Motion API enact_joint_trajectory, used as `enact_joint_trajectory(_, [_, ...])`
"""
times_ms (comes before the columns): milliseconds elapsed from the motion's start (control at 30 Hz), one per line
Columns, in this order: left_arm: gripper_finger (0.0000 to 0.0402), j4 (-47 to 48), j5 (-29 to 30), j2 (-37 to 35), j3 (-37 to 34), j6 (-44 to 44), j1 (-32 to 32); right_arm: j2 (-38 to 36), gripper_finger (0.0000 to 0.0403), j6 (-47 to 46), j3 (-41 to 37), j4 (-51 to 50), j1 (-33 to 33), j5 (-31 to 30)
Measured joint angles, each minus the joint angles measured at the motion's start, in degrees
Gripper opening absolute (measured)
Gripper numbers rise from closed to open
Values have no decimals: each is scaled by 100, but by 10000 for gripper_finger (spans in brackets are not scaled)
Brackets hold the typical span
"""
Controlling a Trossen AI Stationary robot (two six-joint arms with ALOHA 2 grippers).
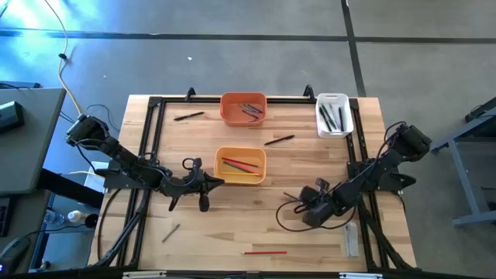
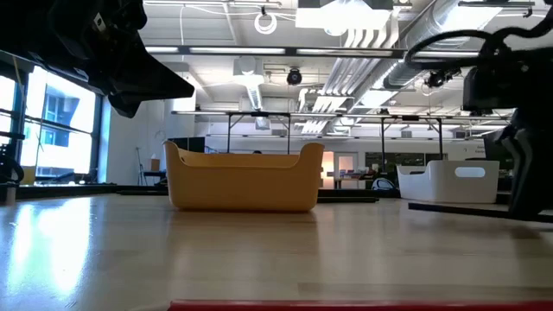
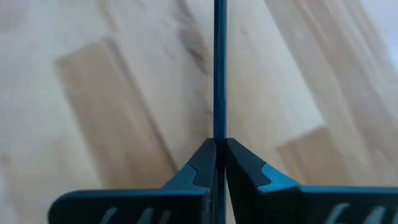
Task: Sort crayons/erasers/pens/pencils in bins
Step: Put the blue pencil into the yellow bin
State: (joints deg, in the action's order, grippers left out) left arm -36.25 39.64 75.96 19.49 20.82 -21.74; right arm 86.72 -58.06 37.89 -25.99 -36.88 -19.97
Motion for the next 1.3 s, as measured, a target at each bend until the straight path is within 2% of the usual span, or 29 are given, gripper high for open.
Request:
enact_joint_trajectory(300, [0, 0, 0, 0, -2, 0, 0, -7, 11, 430, 56, 658, 15, -22])
enact_joint_trajectory(400, [0, 0, -1, 2, 0, -2, 0, -9, 11, 642, 341, 423, 86, 50])
enact_joint_trajectory(567, [0, 0, 0, 1, 0, -2, 0, -14, 12, 1537, 1150, 18, 356, 84])
enact_joint_trajectory(900, [0, 0, -1, 2, 0, -2, 0, 102, 12, 3477, 2564, 97, 1696, -177])
enact_joint_trajectory(1067, [0, 42, -2, 2, 0, -2, 0, 739, 12, 4353, 3244, 248, 2405, -38])
enact_joint_trajectory(1300, [0, 59, -2, 1, 0, -2, 1, 1616, 12, 4899, 3864, 444, 3175, 441])
